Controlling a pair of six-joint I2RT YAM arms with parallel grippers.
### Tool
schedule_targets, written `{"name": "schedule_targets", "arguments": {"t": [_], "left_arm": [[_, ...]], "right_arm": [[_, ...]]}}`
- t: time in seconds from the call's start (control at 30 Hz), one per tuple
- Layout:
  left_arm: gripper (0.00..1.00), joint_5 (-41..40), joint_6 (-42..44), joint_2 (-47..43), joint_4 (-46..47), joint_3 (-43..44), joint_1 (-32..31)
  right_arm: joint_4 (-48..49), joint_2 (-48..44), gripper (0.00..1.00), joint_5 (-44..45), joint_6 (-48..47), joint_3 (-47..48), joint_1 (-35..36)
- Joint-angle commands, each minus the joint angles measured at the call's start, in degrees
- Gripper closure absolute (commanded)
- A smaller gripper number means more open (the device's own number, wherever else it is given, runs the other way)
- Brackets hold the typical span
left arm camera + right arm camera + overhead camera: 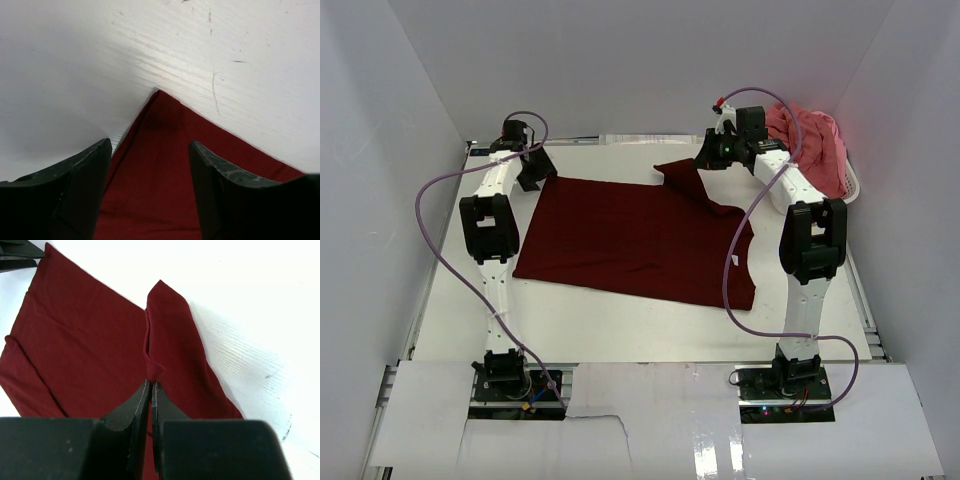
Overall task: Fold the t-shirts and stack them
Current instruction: Grap the side of the flattened tshirt furthest away from the robot with both arms
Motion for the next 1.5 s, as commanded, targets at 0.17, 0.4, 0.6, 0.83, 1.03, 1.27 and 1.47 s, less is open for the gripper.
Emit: {"name": "schedule_targets", "arguments": {"t": [0.17, 0.4, 0.6, 0.83, 1.03, 1.27, 1.47], "left_arm": [[0.27, -4.8, 4.61, 2.09, -0.68, 3.54, -1.71], [0.28, -7.01, 9.44, 2.96, 2.13, 4.68, -4.96], [0.3, -9.99, 12.96, 4.64, 2.57, 5.66, -6.28], [0.37, -15.53, 12.09, 4.9, 2.66, 4.34, -6.46], [0.37, -18.78, 11.21, 4.64, 3.01, 5.57, -6.46], [0.36, -19.14, 11.21, 3.76, 3.27, 5.66, -6.46], [0.34, -22.83, 10.68, 2.18, 3.45, 5.13, -6.46]], "right_arm": [[1.16, -3.73, 0.92, -1.1, -1.4, 1.6, -0.78], [1.07, -4.78, 0.92, -1.63, -1.48, 1.25, -1.22], [1.16, -5.75, 0.92, -2.24, -1.48, 0.19, -1.49], [1.16, -6.8, 0.92, -2.16, -1.66, -0.34, -1.75], [1.07, -6.72, 0.92, -2.42, -1.48, 0.54, -2.37], [0.9, -6.28, 0.92, -3.03, -1.31, 0.81, -2.63], [0.99, -5.92, 0.92, -3.47, -1.31, 0.45, -2.63]]}}
